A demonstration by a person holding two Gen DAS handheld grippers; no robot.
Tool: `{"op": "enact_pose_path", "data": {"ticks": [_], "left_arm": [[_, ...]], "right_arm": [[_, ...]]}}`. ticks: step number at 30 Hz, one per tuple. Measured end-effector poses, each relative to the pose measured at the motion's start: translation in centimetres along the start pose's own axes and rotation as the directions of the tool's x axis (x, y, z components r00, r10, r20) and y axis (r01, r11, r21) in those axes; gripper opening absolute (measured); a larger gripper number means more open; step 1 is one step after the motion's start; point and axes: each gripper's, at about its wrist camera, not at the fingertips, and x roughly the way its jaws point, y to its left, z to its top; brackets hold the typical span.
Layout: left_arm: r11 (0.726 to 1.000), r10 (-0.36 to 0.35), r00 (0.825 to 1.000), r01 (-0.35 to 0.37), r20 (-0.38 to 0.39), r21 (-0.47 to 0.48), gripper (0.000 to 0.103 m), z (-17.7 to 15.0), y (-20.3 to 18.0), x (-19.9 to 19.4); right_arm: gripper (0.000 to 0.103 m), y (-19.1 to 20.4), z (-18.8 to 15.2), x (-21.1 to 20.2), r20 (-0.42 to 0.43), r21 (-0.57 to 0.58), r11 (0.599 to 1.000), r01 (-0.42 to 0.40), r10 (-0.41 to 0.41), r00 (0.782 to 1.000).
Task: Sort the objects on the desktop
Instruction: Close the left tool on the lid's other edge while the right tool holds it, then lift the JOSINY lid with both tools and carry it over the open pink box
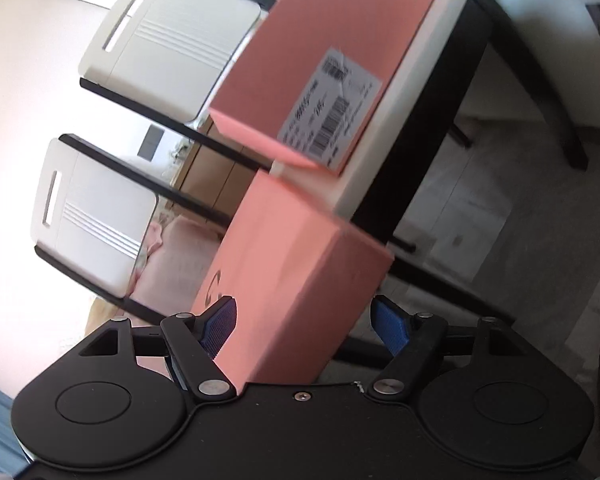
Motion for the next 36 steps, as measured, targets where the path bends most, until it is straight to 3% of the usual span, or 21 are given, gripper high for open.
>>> {"op": "enact_pose_path", "data": {"ticks": [3, 5, 9, 14, 16, 25, 36], "left_arm": [[0.999, 0.019, 1.0, -0.019, 0.006, 0.036, 0.079, 0.0, -0.5, 0.2], [0.993, 0.075, 0.997, -0.076, 0.017, 0.089, 0.074, -0.1, -1.4, 0.1], [0.975, 0.147, 0.989, -0.15, 0.033, 0.166, 0.074, -0.5, -2.7, 0.0], [0.966, 0.151, 0.988, -0.156, 0.041, 0.204, 0.072, -0.9, -3.3, -0.6], [0.959, 0.141, 0.989, -0.149, 0.051, 0.24, 0.065, -1.3, -3.6, -1.2], [0.939, 0.139, 0.98, -0.177, 0.145, 0.294, 0.066, -2.5, -5.3, -3.2], [0.893, 0.144, 0.946, -0.251, 0.289, 0.375, 0.068, -3.8, -9.7, -5.9]], "right_arm": [[0.067, 0.0, 0.4, 0.2, 0.041, 0.002, 0.999, 0.042, -0.042, 0.998], [0.059, -0.2, 0.8, 0.4, 0.058, 0.013, 0.998, 0.063, -0.064, 0.996], [0.059, 0.3, 0.9, 0.4, 0.07, -0.023, 0.997, 0.075, -0.073, 0.995], [0.058, 1.0, 1.1, 0.3, 0.079, -0.067, 0.995, 0.068, -0.063, 0.995], [0.058, 1.3, 1.2, 0.3, 0.08, -0.084, 0.995, 0.056, -0.049, 0.996], [0.057, 2.0, 1.3, 0.2, 0.075, -0.118, 0.993, -0.004, 0.013, 0.997], [0.057, 3.6, 2.2, 1.3, 0.043, -0.099, 0.993, -0.069, 0.073, 0.996]]}}
